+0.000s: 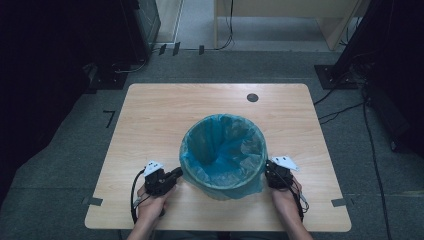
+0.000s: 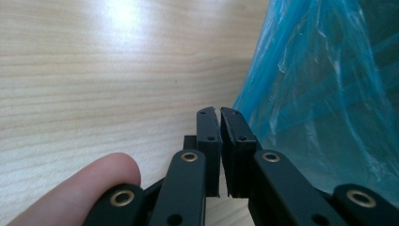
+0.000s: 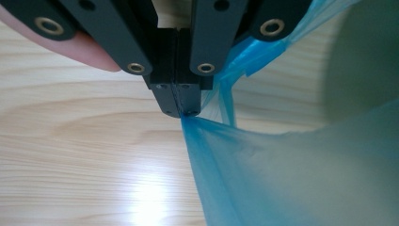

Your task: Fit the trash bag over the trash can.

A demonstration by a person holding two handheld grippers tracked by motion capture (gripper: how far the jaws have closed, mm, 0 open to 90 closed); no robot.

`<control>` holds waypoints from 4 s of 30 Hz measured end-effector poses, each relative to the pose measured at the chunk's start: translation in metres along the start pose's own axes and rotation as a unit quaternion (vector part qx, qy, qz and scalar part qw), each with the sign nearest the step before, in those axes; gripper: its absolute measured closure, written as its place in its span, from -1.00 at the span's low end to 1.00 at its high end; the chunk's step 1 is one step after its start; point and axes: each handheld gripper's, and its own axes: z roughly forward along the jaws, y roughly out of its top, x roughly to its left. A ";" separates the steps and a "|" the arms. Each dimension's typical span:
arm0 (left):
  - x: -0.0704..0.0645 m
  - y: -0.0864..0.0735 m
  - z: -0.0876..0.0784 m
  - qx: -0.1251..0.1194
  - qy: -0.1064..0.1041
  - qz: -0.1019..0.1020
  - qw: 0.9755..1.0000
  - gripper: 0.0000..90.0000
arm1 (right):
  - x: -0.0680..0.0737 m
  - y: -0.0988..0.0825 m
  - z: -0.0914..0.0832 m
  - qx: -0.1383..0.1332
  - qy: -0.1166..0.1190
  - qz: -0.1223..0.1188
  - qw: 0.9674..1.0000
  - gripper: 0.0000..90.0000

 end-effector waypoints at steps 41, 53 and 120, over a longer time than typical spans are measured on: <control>-0.020 0.013 -0.049 -0.262 0.042 0.056 0.962 0.57 | -0.050 0.007 -0.109 -0.240 0.212 -0.053 0.946 0.34; -0.047 0.016 -0.041 -0.266 0.004 0.057 0.962 0.78 | -0.007 0.037 -0.087 -0.274 0.137 -0.029 0.951 0.96; 0.061 -0.001 -0.035 0.047 0.192 0.067 0.978 -1.00 | 0.025 0.145 -0.134 -0.293 0.395 -0.392 0.777 1.00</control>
